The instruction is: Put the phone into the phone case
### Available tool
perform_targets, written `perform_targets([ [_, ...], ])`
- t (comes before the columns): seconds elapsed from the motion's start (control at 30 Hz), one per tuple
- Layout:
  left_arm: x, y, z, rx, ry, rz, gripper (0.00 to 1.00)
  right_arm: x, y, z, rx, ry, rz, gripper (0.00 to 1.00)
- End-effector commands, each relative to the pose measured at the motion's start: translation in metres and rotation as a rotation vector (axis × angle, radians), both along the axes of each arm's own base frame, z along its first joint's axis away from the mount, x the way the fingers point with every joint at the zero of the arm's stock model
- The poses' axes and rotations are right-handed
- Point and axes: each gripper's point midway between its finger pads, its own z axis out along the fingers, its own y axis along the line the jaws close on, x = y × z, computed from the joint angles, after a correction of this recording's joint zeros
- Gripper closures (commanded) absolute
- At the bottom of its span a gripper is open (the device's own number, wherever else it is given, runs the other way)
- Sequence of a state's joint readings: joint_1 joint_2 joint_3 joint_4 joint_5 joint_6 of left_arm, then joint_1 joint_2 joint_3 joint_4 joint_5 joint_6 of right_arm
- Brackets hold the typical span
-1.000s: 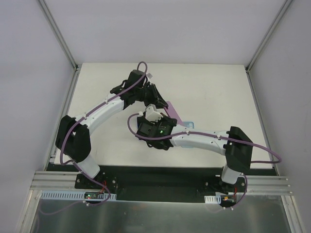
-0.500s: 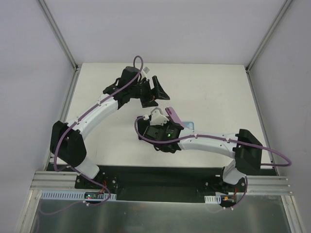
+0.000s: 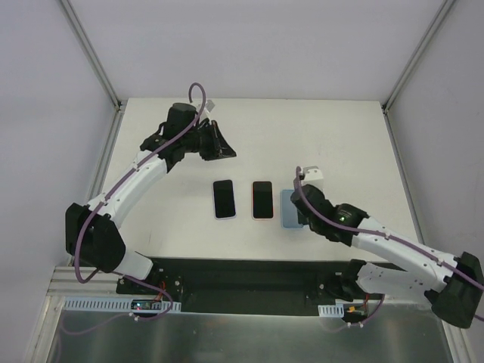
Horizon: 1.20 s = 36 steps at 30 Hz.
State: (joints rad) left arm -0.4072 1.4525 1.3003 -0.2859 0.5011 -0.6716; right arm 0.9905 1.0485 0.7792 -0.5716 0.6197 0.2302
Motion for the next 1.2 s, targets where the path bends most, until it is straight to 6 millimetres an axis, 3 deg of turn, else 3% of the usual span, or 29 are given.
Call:
perform_targets([
  [0.0,-0.025,-0.014,-0.028,0.047,0.003,-0.112,1.00,0.002,0.026,0.007,0.360,0.036,0.008,0.99],
  [0.17,-0.049,-0.058,-0.058,0.054,0.072,-0.230,1.00,0.010,0.019,0.004,0.503,0.049,-0.039,0.99],
  [0.4,-0.050,-0.096,-0.095,0.090,0.135,-0.276,1.00,0.018,0.013,-0.007,0.594,0.146,-0.115,0.98],
  [0.67,-0.049,-0.116,-0.130,0.114,0.204,-0.295,1.00,0.025,0.008,-0.018,0.617,0.254,-0.118,0.97],
  [0.97,-0.047,-0.140,-0.149,0.097,0.257,-0.335,1.00,0.033,0.008,-0.018,0.642,0.270,-0.066,0.98],
  [1.17,-0.045,-0.142,-0.166,0.123,0.279,-0.329,1.00,0.039,0.009,-0.025,0.655,0.293,-0.065,0.98],
])
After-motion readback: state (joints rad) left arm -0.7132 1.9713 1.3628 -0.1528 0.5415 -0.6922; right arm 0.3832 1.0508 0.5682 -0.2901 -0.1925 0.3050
